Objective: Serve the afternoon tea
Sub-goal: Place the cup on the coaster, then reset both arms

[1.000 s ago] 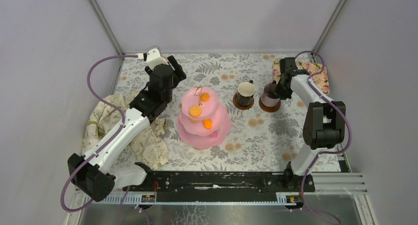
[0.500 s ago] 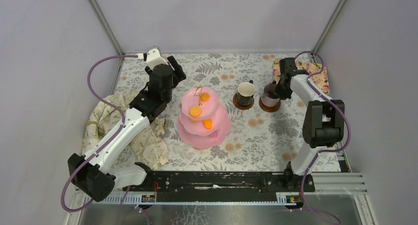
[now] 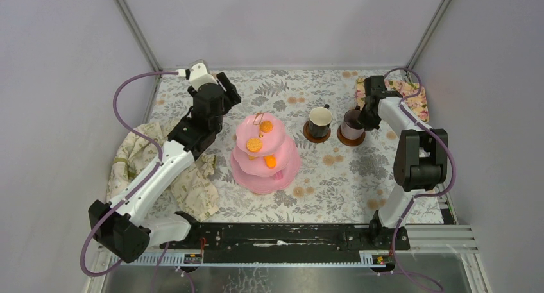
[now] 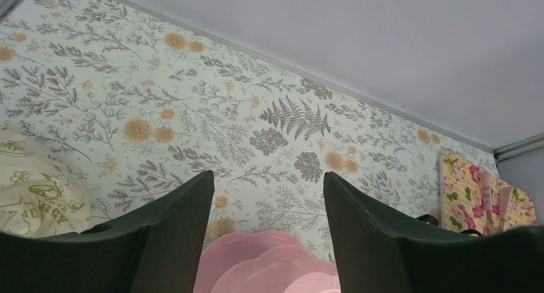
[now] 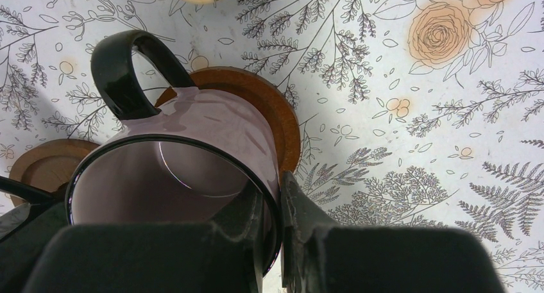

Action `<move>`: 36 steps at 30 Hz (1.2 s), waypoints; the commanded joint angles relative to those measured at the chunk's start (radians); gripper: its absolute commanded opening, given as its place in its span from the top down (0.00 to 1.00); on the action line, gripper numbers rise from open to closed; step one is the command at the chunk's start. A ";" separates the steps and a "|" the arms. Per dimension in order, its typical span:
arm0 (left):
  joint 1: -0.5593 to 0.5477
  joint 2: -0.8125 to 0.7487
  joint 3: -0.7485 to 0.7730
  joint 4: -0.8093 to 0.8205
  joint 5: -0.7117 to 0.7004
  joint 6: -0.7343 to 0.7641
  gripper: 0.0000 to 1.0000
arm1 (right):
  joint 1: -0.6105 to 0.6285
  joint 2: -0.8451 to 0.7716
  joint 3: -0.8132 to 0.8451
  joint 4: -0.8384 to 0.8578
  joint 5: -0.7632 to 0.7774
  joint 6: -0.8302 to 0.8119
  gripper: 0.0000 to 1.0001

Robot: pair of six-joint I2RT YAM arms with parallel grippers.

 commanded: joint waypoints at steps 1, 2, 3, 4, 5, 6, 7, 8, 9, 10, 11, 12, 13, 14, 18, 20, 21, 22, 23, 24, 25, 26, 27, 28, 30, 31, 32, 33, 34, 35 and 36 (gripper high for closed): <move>0.013 -0.007 -0.011 0.071 0.012 -0.009 0.30 | -0.005 0.000 0.043 0.025 0.012 0.017 1.00; 0.015 -0.008 -0.011 0.071 0.013 -0.010 0.30 | -0.006 0.003 0.045 0.023 0.010 0.017 1.00; 0.016 -0.009 -0.012 0.072 0.015 -0.010 0.30 | -0.005 0.005 0.044 0.022 0.011 0.017 1.00; 0.017 -0.008 -0.014 0.072 0.017 -0.010 0.30 | -0.005 0.005 0.044 0.022 0.013 0.016 1.00; 0.019 -0.008 -0.013 0.072 0.019 -0.011 0.30 | -0.005 0.006 0.043 0.021 0.013 0.017 1.00; 0.019 -0.008 -0.014 0.072 0.020 -0.011 0.30 | -0.006 0.008 0.043 0.020 0.014 0.017 1.00; 0.020 -0.009 -0.015 0.073 0.022 -0.011 0.30 | -0.005 0.010 0.043 0.020 0.015 0.017 1.00; 0.020 -0.008 -0.014 0.074 0.023 -0.011 0.30 | -0.005 0.010 0.043 0.020 0.017 0.018 1.00; 0.022 -0.008 -0.014 0.074 0.024 -0.011 0.30 | -0.005 0.011 0.042 0.020 0.017 0.017 1.00; 0.022 -0.005 -0.014 0.074 0.025 -0.011 0.30 | -0.005 0.013 0.043 0.019 0.016 0.017 1.00; 0.023 -0.005 -0.015 0.074 0.026 -0.011 0.30 | -0.005 0.014 0.045 0.017 0.014 0.016 1.00; 0.024 -0.005 -0.015 0.074 0.026 -0.011 0.30 | -0.006 0.015 0.044 0.017 0.012 0.016 1.00; 0.024 -0.006 -0.016 0.074 0.025 -0.013 0.30 | -0.005 0.015 0.045 0.015 0.011 0.016 1.00; 0.026 -0.006 -0.014 0.075 0.027 -0.013 0.30 | -0.005 0.014 0.045 0.013 0.010 0.015 0.96; 0.026 0.000 -0.010 0.074 0.030 -0.013 0.30 | -0.005 0.013 0.044 0.014 0.002 0.017 0.65; 0.028 0.002 -0.008 0.071 0.029 -0.013 0.30 | -0.005 0.010 0.044 0.014 0.000 0.017 0.54; 0.028 0.003 -0.009 0.071 0.029 -0.013 0.30 | -0.005 0.010 0.046 0.014 0.000 0.017 0.51; 0.028 0.004 -0.008 0.071 0.028 -0.013 0.30 | -0.005 0.008 0.045 0.014 0.000 0.017 0.49; 0.027 0.005 -0.009 0.070 0.027 -0.013 0.30 | -0.005 0.006 0.046 0.015 -0.002 0.019 0.48; 0.027 0.004 -0.008 0.068 0.028 -0.014 0.30 | -0.005 0.004 0.047 0.016 -0.004 0.018 0.47; 0.027 0.007 -0.008 0.068 0.027 -0.014 0.30 | -0.005 0.001 0.048 0.015 -0.006 0.018 0.46; 0.027 0.007 -0.008 0.067 0.026 -0.016 0.30 | -0.005 -0.002 0.051 0.016 -0.007 0.018 0.46; 0.028 0.009 -0.006 0.064 0.025 -0.016 0.30 | -0.005 -0.005 0.054 0.016 -0.009 0.017 0.45; 0.028 0.009 -0.003 0.062 0.023 -0.016 0.30 | -0.005 -0.011 0.058 0.014 -0.013 0.017 0.44; 0.027 0.011 0.005 0.058 0.020 -0.017 0.30 | -0.005 -0.025 0.068 0.013 -0.017 0.018 0.44; 0.027 0.013 0.010 0.052 0.016 -0.016 0.30 | -0.005 -0.033 0.074 0.011 -0.020 0.019 0.43; 0.027 0.014 0.016 0.048 0.013 -0.016 0.30 | -0.005 -0.046 0.080 0.010 -0.022 0.020 0.43; 0.028 0.018 0.021 0.042 0.009 -0.015 0.30 | -0.004 -0.056 0.086 0.007 -0.025 0.021 0.43; 0.028 0.018 0.027 0.037 0.004 -0.016 0.30 | -0.004 -0.068 0.094 0.005 -0.027 0.023 0.43; 0.027 0.020 0.034 0.032 -0.002 -0.017 0.30 | -0.004 -0.083 0.104 0.004 -0.031 0.025 0.43; 0.029 0.023 0.041 0.025 -0.006 -0.022 0.30 | -0.003 -0.099 0.109 0.005 -0.035 0.026 0.42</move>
